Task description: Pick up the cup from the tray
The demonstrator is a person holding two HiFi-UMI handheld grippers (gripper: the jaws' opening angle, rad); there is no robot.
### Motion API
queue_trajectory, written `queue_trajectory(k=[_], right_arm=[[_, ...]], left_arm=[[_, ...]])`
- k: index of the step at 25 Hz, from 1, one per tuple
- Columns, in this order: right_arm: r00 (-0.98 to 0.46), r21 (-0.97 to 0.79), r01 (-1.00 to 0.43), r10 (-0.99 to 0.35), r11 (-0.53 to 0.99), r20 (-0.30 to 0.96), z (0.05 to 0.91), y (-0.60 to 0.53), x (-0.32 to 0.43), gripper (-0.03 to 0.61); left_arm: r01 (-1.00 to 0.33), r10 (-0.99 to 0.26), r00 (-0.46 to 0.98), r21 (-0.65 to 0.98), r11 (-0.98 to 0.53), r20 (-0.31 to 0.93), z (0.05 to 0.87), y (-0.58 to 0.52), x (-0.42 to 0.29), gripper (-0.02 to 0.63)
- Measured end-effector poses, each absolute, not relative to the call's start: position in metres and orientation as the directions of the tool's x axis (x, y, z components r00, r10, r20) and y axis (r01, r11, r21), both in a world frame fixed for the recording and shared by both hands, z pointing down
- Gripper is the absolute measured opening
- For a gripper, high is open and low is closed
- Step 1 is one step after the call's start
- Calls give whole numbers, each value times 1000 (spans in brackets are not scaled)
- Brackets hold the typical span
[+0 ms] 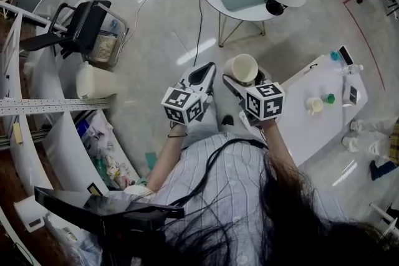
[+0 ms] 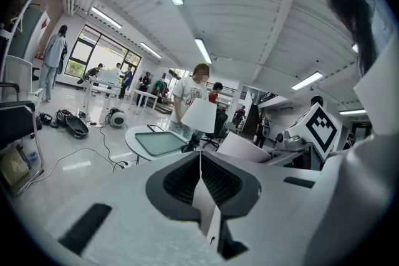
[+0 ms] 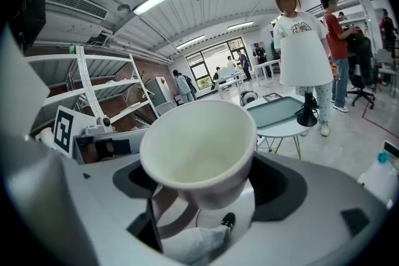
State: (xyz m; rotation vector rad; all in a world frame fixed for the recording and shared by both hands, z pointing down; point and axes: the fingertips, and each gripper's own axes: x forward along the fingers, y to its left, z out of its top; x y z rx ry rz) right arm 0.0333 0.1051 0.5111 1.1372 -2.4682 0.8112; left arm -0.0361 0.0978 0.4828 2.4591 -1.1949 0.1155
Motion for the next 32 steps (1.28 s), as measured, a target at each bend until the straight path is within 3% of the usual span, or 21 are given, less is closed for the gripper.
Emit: queue_trajectory(k=[32], right_arm=[[-670, -368, -739, -555, 564, 493, 516, 186, 36, 411]], left_arm=[[-767, -726, 638, 299, -568, 257, 489, 176, -25, 15]])
